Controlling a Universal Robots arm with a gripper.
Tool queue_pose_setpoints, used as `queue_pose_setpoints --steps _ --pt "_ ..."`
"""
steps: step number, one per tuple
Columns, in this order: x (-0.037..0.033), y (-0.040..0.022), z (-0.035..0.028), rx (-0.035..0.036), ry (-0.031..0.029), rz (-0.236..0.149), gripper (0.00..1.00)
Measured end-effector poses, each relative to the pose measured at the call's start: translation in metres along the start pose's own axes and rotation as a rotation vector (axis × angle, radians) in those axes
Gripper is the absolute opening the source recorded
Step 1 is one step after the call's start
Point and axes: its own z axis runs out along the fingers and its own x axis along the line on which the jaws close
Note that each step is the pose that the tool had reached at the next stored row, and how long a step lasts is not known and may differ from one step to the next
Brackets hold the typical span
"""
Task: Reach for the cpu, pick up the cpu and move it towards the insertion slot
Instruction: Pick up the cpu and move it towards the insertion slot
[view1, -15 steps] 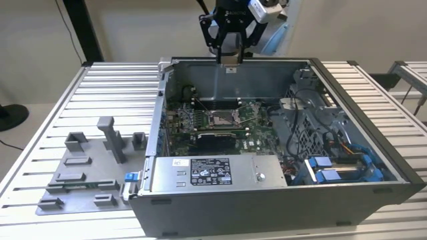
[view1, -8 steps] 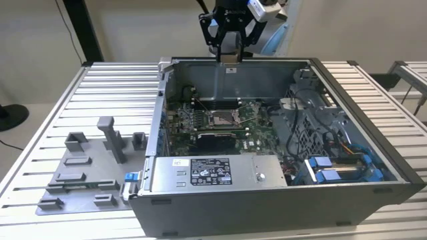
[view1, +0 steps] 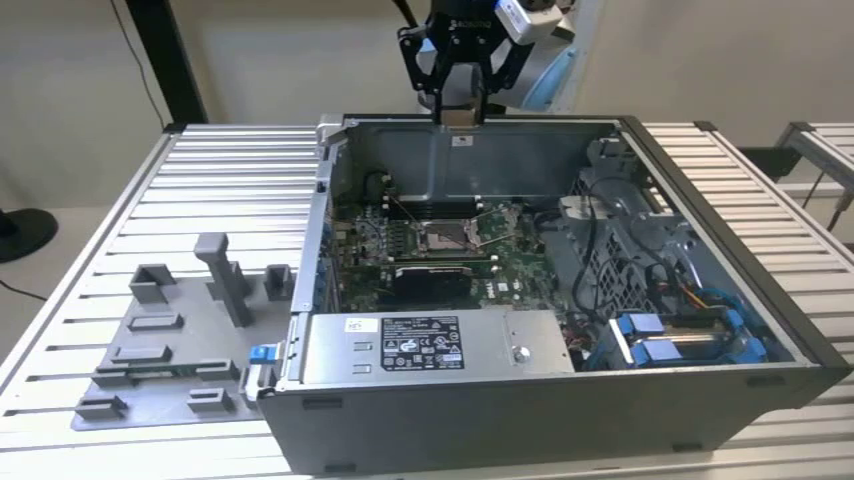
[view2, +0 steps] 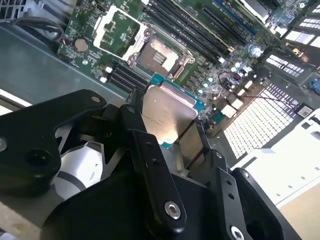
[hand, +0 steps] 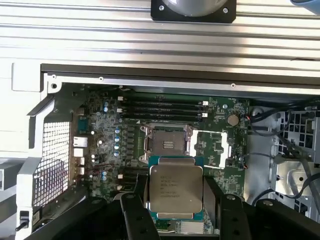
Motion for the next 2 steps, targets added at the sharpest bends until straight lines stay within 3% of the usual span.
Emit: queue_pose_setpoints --steps 2 --pt "0.0000 0.0000 0.0000 0.0001 0.0000 0.000 0.00"
